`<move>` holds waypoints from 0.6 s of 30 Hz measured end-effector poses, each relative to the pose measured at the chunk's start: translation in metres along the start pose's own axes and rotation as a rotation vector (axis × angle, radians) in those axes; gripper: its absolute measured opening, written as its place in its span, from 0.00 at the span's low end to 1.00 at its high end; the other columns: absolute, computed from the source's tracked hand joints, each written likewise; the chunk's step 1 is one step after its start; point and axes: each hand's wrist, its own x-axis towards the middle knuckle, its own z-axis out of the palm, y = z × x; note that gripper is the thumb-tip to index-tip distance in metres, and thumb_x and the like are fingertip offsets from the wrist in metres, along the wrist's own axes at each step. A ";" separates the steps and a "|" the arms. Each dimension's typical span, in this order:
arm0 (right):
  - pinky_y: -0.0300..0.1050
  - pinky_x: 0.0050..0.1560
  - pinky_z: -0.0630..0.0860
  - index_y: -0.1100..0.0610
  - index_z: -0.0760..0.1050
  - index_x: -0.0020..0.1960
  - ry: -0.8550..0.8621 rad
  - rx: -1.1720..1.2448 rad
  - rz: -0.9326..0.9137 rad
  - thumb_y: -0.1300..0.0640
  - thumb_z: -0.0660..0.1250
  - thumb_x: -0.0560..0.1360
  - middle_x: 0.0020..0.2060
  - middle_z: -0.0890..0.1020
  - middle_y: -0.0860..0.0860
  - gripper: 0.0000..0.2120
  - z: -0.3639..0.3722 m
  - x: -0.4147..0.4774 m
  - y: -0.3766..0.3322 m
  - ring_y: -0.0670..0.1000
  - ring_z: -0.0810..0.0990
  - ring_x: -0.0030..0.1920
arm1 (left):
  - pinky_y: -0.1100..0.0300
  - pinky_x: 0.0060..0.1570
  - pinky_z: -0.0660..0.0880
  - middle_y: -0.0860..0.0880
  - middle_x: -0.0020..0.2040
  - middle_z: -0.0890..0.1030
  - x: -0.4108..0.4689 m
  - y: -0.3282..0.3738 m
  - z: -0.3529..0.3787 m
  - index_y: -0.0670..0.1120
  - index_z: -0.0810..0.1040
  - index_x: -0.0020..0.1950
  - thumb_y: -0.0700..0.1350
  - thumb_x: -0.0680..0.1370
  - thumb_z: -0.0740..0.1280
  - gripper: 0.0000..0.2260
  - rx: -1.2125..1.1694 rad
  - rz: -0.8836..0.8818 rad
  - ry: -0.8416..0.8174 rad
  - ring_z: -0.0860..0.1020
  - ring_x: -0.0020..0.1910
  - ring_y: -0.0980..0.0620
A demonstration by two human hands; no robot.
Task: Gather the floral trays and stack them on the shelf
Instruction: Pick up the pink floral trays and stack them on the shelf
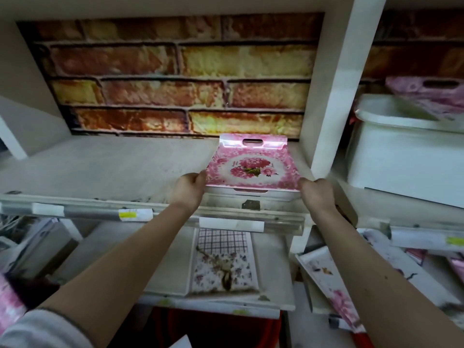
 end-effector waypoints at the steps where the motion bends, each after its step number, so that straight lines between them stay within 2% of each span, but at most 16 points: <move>1: 0.44 0.31 0.60 0.58 0.65 0.30 -0.002 -0.005 0.007 0.59 0.60 0.71 0.27 0.67 0.51 0.11 0.002 0.003 0.000 0.52 0.66 0.29 | 0.54 0.43 0.69 0.39 0.37 0.76 0.002 0.000 0.000 0.41 0.75 0.40 0.52 0.81 0.55 0.18 0.021 0.023 -0.001 0.74 0.39 0.44; 4: 0.43 0.29 0.59 0.57 0.64 0.30 0.001 -0.037 0.001 0.57 0.60 0.72 0.27 0.67 0.51 0.13 0.006 0.012 0.000 0.51 0.65 0.28 | 0.55 0.43 0.67 0.39 0.45 0.80 0.007 -0.002 0.002 0.41 0.77 0.50 0.52 0.81 0.54 0.18 0.117 0.080 0.032 0.77 0.46 0.41; 6: 0.43 0.28 0.59 0.56 0.63 0.29 0.011 -0.080 -0.022 0.55 0.60 0.74 0.26 0.67 0.51 0.15 0.009 0.016 0.001 0.52 0.66 0.28 | 0.57 0.41 0.64 0.40 0.47 0.81 0.008 -0.004 0.004 0.40 0.76 0.53 0.52 0.82 0.53 0.18 0.197 0.110 0.072 0.76 0.45 0.42; 8: 0.43 0.28 0.60 0.57 0.63 0.29 0.018 -0.135 -0.061 0.53 0.59 0.75 0.26 0.68 0.52 0.17 0.011 0.019 0.001 0.53 0.68 0.29 | 0.57 0.40 0.63 0.40 0.47 0.80 0.009 -0.006 0.006 0.39 0.76 0.52 0.51 0.82 0.53 0.19 0.232 0.140 0.082 0.74 0.43 0.43; 14: 0.43 0.29 0.59 0.58 0.65 0.27 0.060 -0.325 -0.176 0.52 0.57 0.74 0.29 0.71 0.56 0.19 0.016 0.024 -0.001 0.57 0.70 0.32 | 0.58 0.38 0.61 0.35 0.43 0.81 0.017 -0.012 0.009 0.38 0.78 0.47 0.48 0.82 0.53 0.18 0.298 0.214 0.112 0.77 0.44 0.37; 16: 0.42 0.28 0.60 0.58 0.65 0.25 0.082 -0.363 -0.220 0.53 0.58 0.74 0.25 0.70 0.55 0.20 0.018 0.024 -0.003 0.57 0.70 0.30 | 0.56 0.40 0.63 0.34 0.44 0.81 0.022 -0.016 0.012 0.40 0.77 0.46 0.48 0.82 0.53 0.17 0.318 0.196 0.097 0.76 0.46 0.37; 18: 0.42 0.27 0.59 0.57 0.62 0.24 0.108 -0.396 -0.261 0.55 0.59 0.75 0.22 0.67 0.53 0.22 0.020 0.022 -0.002 0.55 0.68 0.27 | 0.51 0.47 0.67 0.35 0.49 0.80 0.026 -0.019 0.016 0.42 0.77 0.48 0.49 0.81 0.52 0.17 0.359 0.138 0.077 0.74 0.51 0.37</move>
